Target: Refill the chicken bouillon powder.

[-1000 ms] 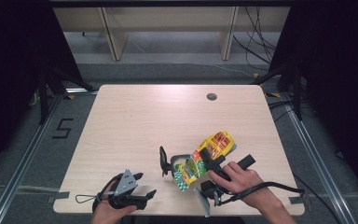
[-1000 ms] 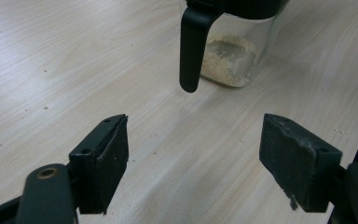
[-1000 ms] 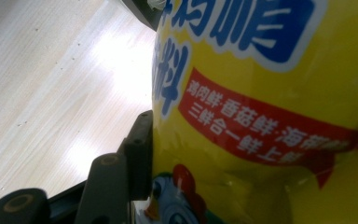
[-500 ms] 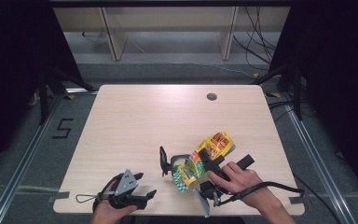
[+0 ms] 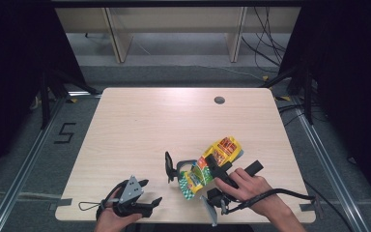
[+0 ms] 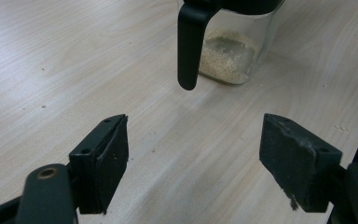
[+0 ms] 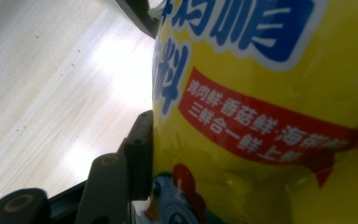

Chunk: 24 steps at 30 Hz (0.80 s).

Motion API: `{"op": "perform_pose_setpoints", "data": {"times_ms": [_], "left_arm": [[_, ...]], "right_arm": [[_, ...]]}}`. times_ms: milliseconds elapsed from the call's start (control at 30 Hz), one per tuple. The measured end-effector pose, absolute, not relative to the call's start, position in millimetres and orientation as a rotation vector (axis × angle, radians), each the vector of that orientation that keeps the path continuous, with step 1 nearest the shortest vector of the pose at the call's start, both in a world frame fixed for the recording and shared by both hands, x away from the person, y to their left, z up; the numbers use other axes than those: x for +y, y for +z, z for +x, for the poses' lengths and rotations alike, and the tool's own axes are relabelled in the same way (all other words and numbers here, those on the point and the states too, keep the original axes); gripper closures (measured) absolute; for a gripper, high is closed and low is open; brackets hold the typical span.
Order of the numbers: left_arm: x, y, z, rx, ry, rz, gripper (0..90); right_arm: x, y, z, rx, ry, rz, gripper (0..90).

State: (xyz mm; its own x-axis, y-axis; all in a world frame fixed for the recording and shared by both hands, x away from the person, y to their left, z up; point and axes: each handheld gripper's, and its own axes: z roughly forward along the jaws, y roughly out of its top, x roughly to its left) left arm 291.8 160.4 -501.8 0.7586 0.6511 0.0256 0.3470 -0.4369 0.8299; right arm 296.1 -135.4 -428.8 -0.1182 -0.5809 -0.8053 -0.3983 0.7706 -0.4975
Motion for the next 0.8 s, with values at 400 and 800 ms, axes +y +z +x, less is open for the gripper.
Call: {"op": "perform_pose_setpoints", "data": {"times_ms": [400, 800], "left_arm": [[160.7, -501.6, 292.3, 0.745, 0.431, 2.066, 23.5], [159.8, -502.3, 291.5, 0.749, 0.432, 2.063, 23.5]], "right_arm": [[-135.6, -427.6, 295.8, 1.743, -0.192, -0.787, 51.8], [-138.1, -426.8, 297.4, 1.745, -0.194, -0.785, 51.8]]}}
